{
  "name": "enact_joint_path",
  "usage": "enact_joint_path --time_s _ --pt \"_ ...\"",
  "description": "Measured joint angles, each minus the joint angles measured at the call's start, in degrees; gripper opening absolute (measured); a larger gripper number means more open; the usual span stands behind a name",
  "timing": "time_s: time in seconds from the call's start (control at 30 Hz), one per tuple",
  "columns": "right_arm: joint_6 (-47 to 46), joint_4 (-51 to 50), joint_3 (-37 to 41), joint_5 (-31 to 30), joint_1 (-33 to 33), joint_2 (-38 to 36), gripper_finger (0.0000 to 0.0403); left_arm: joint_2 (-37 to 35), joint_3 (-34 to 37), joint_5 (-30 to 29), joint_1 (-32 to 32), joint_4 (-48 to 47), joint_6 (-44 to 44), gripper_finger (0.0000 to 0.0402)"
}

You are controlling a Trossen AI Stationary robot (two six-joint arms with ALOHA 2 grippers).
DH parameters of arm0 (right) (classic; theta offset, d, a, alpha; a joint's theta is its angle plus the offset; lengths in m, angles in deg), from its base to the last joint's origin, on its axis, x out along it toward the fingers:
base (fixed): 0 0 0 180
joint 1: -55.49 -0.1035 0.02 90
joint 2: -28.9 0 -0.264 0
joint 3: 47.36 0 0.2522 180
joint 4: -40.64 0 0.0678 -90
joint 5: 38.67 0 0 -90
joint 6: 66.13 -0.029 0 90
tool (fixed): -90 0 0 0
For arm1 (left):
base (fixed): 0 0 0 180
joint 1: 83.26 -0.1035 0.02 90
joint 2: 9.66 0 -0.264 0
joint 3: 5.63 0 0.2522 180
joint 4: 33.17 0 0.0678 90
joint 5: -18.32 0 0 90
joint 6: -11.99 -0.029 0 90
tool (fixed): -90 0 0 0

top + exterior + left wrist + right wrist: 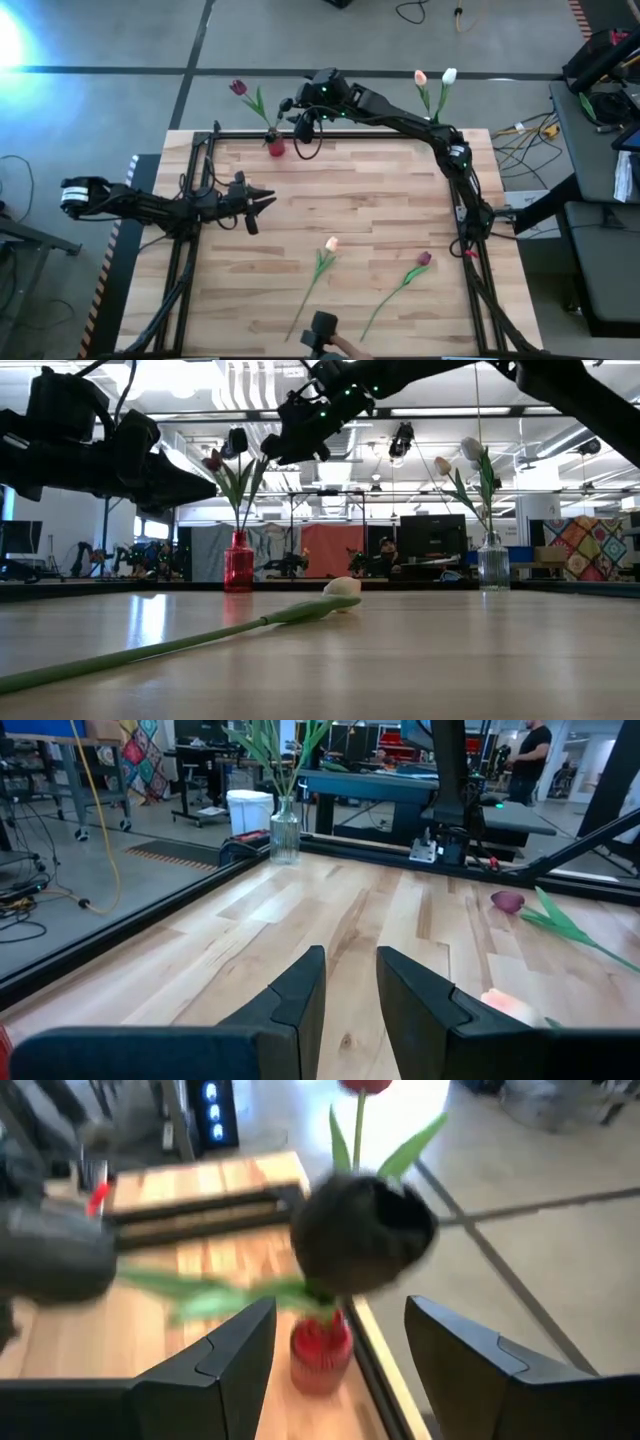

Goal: Sort flowers into vase by color
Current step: Put the orange tulip into the transparent vase

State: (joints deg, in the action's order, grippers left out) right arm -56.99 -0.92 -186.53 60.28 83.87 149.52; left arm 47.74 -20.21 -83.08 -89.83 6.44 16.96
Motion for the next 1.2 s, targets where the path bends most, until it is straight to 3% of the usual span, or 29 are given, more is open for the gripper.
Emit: enact_joint_path --time_s 0.37,0.57,0.83,1.07,1.2 --pt "1.53 -9.57 2.29 -4.38 0.02 -1.77 0.0212 1.72 0.0 -0.02 0.0 0.5 -1.21 0.0078" --pt "0.49 -5.14 10.56 -5.63 -0.57 -1.95 0.0154 1.78 -0.14 -0.02 0.0 0.83 -1.48 0.0078" --pt "-0.77 10.76 28.97 -6.01 -3.21 -9.63 0.0019 1.78 -2.46 -0.02 0.0 -0.3 -1.51 0.0078" --pt "-2.95 27.59 50.32 -6.01 -7.38 -21.62 0.0012 3.59 -10.92 -0.04 0.26 -14.4 -1.35 0.0074" --pt "-3.1 34.93 62.16 -6.03 -10.14 -27.45 0.0012 8.19 -16.27 -0.19 2.06 -18.68 -2.61 0.0047"
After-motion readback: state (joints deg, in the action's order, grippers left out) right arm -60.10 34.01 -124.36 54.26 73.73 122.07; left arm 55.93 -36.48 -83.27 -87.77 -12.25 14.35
